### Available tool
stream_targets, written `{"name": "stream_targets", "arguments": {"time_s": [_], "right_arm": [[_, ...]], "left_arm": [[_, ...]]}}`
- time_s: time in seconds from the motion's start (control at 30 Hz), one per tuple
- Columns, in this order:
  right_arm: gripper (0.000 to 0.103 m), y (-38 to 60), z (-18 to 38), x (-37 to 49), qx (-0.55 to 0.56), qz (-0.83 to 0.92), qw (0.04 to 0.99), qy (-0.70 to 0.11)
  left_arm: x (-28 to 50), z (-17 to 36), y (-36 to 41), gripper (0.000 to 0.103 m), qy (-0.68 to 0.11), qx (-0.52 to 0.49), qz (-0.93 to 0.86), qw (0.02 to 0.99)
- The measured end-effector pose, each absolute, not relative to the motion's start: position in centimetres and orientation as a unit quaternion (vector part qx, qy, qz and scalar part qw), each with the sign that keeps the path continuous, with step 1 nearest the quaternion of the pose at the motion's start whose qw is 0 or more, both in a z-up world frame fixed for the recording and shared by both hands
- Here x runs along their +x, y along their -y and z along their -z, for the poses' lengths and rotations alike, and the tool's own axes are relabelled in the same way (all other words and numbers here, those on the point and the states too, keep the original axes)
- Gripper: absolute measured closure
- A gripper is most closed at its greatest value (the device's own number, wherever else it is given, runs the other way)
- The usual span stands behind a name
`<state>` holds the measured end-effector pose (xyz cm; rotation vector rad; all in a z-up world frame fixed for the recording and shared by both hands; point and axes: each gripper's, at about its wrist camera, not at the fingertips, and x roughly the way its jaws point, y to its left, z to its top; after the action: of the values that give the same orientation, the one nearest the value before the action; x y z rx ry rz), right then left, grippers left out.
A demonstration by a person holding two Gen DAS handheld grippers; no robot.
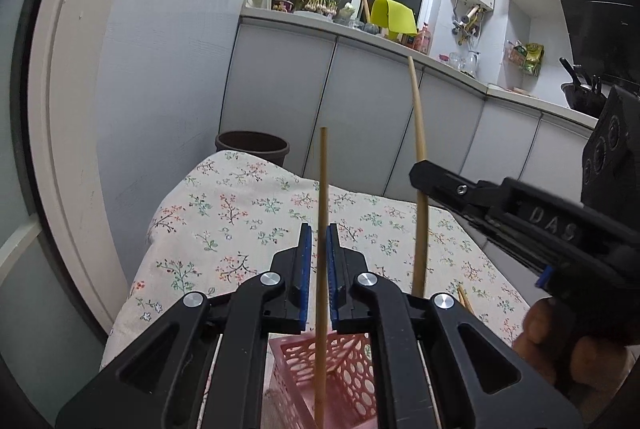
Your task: Organize utensils
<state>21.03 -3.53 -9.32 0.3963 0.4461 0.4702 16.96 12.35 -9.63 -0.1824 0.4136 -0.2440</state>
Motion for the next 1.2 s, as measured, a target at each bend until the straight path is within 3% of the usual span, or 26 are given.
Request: {"name": "stream_targets", "arguments": {"time_s": [0.1,0.27,0.33,0.6,0.73,0.9,0.97,1.2], "right_arm": [[0.095,3.0,9.6,20.9,0.184,-0.231,0.93,-0.218],[0.092,2.7,10.3,21.0,0.172,-0.241,0.925,-0.239],[0.092,3.0,10.2,21.0,0.168,-0.247,0.921,-0.249],[0.087,8.0,6.9,20.7,0.18,-0.213,0.926,-0.253],[0.069,13.1,5.4,20.3,0.231,-0.168,0.922,-0.26],[0.057,18.7,3.4,18.6,0.217,-0.108,0.928,-0.283],[0.052,20.8,3.8,18.0,0.206,-0.076,0.922,-0.319],[0.052,24.9,10.4,17.3,0.19,-0.015,0.862,-0.469]], "left_arm": [[16.7,8.7,-12.4,0.094,-0.226,-0.09,0.124,0.962],[16.2,7.7,-13.4,0.05,-0.288,-0.127,0.112,0.943],[15.9,7.4,-13.8,0.041,-0.31,-0.134,0.097,0.936],[13.1,5.2,-12.5,0.04,-0.346,-0.122,0.063,0.928],[11.8,3.7,-9.7,0.04,-0.36,-0.108,0.082,0.923],[11.1,3.2,-4.6,0.04,-0.375,-0.075,0.126,0.916],[11.4,3.8,-2.0,0.04,-0.392,-0.055,0.142,0.907],[14.3,9.6,4.0,0.041,-0.467,-0.007,0.169,0.868]]}}
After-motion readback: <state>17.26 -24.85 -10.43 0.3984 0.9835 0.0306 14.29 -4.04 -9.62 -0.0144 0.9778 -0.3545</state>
